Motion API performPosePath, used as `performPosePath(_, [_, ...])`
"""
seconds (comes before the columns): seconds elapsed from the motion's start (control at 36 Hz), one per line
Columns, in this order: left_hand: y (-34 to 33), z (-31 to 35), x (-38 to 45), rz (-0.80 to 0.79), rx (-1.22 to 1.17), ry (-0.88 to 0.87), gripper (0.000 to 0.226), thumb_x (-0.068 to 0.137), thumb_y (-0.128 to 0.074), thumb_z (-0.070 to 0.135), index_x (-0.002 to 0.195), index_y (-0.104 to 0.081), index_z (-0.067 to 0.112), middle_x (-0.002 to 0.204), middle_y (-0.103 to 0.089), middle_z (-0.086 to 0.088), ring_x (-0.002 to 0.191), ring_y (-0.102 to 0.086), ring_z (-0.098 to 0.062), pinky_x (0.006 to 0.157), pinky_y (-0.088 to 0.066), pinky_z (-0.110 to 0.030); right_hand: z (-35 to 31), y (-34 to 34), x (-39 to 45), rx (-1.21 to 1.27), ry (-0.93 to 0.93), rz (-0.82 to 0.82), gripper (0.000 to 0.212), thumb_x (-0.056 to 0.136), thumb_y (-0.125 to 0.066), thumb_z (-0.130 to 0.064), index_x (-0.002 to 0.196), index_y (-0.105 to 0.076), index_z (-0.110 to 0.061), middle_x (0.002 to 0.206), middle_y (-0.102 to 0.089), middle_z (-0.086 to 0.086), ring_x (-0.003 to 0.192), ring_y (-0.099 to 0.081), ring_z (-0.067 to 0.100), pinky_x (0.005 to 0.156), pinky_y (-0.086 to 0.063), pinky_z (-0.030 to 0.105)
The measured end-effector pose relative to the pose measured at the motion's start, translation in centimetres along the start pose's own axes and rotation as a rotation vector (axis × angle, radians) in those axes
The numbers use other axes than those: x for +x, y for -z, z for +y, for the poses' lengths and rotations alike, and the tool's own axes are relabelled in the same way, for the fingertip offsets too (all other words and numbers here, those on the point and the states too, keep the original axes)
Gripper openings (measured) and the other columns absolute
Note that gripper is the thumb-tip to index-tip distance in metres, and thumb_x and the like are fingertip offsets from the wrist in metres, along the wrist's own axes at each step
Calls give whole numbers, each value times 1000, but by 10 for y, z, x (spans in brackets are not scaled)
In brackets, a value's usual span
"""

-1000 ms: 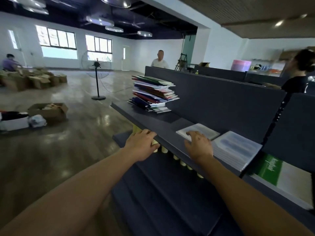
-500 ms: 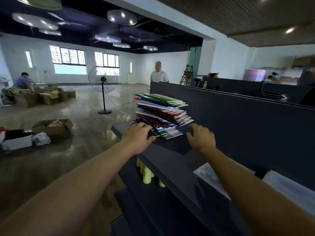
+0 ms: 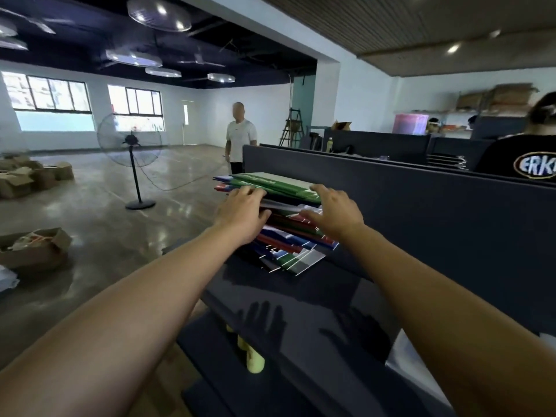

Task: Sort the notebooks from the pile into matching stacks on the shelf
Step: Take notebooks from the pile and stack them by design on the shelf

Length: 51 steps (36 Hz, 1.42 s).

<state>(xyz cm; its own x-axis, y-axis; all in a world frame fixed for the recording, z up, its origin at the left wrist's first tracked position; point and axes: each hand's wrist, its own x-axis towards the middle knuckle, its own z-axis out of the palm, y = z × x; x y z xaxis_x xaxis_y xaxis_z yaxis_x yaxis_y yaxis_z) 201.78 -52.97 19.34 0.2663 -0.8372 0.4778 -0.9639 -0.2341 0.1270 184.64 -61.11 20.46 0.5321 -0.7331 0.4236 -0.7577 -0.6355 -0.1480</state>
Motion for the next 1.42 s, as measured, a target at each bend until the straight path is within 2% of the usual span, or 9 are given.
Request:
performPosePath(0.17, [-12, -19, 43, -13, -32, -100, 46, 100, -41, 37, 142, -40, 19, 144, -42, -6, 132, -38, -28, 106, -36, -43, -9, -3, 30, -179, 8, -265, 77, 93, -52, -15, 153, -4, -22, 159, -17, 4, 143, -21, 26, 115, -24, 43])
performPosePath(0.33, [-28, -25, 62, -29, -79, -145, 44, 103, -33, 36, 143, -39, 19, 145, -41, -7, 134, -34, -28, 109, -29, -43, -12, -9, 44, -183, -31, -168, 75, 87, -51, -6, 151, -17, -25, 154, -30, 3, 138, -32, 24, 109, -30, 39])
performPosePath(0.61, [-31, -23, 74, -28, -74, -152, 50, 100, -29, 49, 142, -37, 22, 144, -43, -5, 133, -37, -28, 107, -29, -43, -7, -14, 57, -256, 36, -12, 67, 89, -50, -7, 149, -26, -26, 152, -34, -2, 139, -30, 20, 114, -22, 36])
performPosePath(0.81, [-35, -25, 79, -6, -43, -159, 61, 95, -34, 61, 142, -39, 22, 145, -42, -3, 133, -37, -27, 107, -32, -43, -4, -14, 57, -225, 16, 9, 62, 93, -44, -1, 146, -35, -32, 146, -44, -4, 129, -45, 21, 95, -42, 34])
performPosePath(1.0, [-36, -19, 79, 50, -67, -166, 52, 96, -44, 52, 139, -44, 22, 140, -45, -4, 130, -40, -27, 102, -37, -42, 4, -26, 53, -169, 75, 192, 38, 91, -50, -8, 125, -58, -23, 123, -61, -2, 109, -54, 21, 82, -42, 30])
performPosePath(1.11, [-36, -18, 75, 89, -114, -169, 55, 93, -53, 48, 139, -43, 20, 134, -45, -6, 123, -45, -26, 93, -45, -40, 8, -27, 51, -115, 60, 175, 24, 84, -55, -13, 109, -53, -17, 109, -60, 1, 96, -52, 20, 67, -39, 29])
performPosePath(1.22, [-37, -16, 72, 138, -119, -182, 48, 91, -57, 46, 129, -47, 17, 124, -47, -5, 114, -49, -24, 81, -47, -36, 11, -25, 55, -17, -2, 12, 39, 89, -56, -33, 121, -43, -17, 116, -58, 6, 94, -54, 23, 70, -42, 32])
performPosePath(1.31, [-36, -15, 72, 150, -109, -180, 42, 92, -56, 46, 119, -50, 15, 116, -49, -4, 109, -50, -23, 75, -43, -33, 11, -21, 59, 0, -20, -22, 56, 93, -51, -48, 140, -33, -25, 132, -56, 3, 111, -56, 24, 82, -47, 36])
performPosePath(1.42, [-34, -17, 75, 157, -84, -202, 39, 92, -55, 49, 111, -54, 15, 108, -53, -3, 104, -53, -22, 68, -40, -30, 13, -14, 64, 66, -21, -62, 48, 93, -51, -49, 134, -48, -24, 129, -58, 1, 109, -56, 20, 78, -43, 30])
